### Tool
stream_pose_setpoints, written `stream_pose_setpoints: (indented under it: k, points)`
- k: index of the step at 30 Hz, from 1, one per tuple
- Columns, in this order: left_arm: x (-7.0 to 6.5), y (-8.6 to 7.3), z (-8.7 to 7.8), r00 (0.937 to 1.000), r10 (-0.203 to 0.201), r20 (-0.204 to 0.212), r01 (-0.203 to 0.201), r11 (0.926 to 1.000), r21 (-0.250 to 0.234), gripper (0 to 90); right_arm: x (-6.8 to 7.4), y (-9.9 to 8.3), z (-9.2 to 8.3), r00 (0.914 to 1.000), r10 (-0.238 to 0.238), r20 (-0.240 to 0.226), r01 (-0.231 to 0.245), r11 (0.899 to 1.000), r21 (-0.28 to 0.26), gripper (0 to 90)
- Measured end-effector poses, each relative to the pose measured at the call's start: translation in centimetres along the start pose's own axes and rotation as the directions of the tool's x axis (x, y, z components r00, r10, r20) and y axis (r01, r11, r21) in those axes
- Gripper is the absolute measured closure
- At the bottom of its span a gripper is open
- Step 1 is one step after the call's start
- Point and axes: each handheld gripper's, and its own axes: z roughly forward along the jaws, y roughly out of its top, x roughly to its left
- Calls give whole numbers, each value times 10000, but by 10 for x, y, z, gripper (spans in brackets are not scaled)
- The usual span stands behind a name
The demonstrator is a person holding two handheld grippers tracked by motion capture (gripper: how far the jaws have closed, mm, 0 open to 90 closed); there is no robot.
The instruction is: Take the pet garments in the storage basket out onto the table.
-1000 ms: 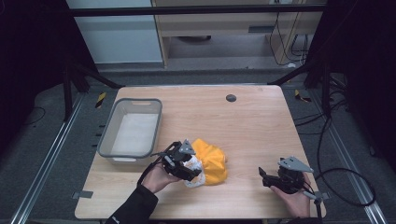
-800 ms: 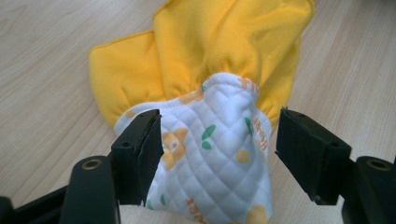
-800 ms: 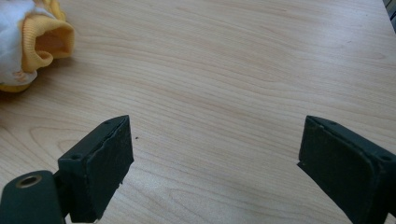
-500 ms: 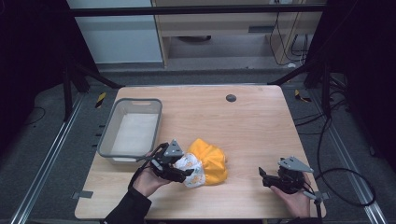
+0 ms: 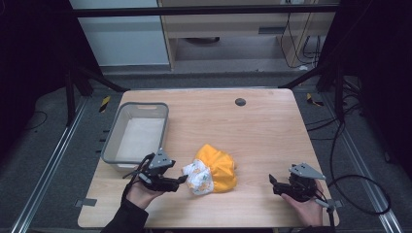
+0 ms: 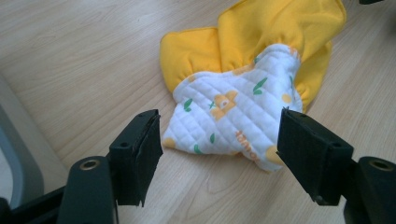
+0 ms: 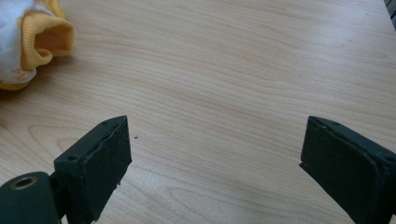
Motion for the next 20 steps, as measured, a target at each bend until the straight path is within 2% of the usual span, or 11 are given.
stream_pose_setpoints:
  k: [3, 6, 10, 15, 20]
  points:
    - [1, -4, -2, 10000, -77, -30, 77, 10000, 14, 299, 0, 0, 0, 10000, -25, -6, 25, 10000, 8, 85]
    - [5, -14, -5, 9992, -374, -103, 374, 9993, -41, 297, 1, 0, 0, 10000, -38, 18, 38, 10000, 37, 84]
    - [6, -23, -7, 9984, -534, -172, 533, 9986, -25, 295, 1, 0, 0, 10000, -38, 19, 38, 10000, 43, 84]
    - [7, -43, -8, 9968, -699, -383, 708, 9972, 236, 277, 1, -1, 0, 10000, -8, 10, 7, 10000, 87, 82]
    - [10, -54, -10, 9942, -937, -528, 954, 9949, 315, 255, 1, -1, 1, 10000, -34, 7, 34, 9999, 126, 75]
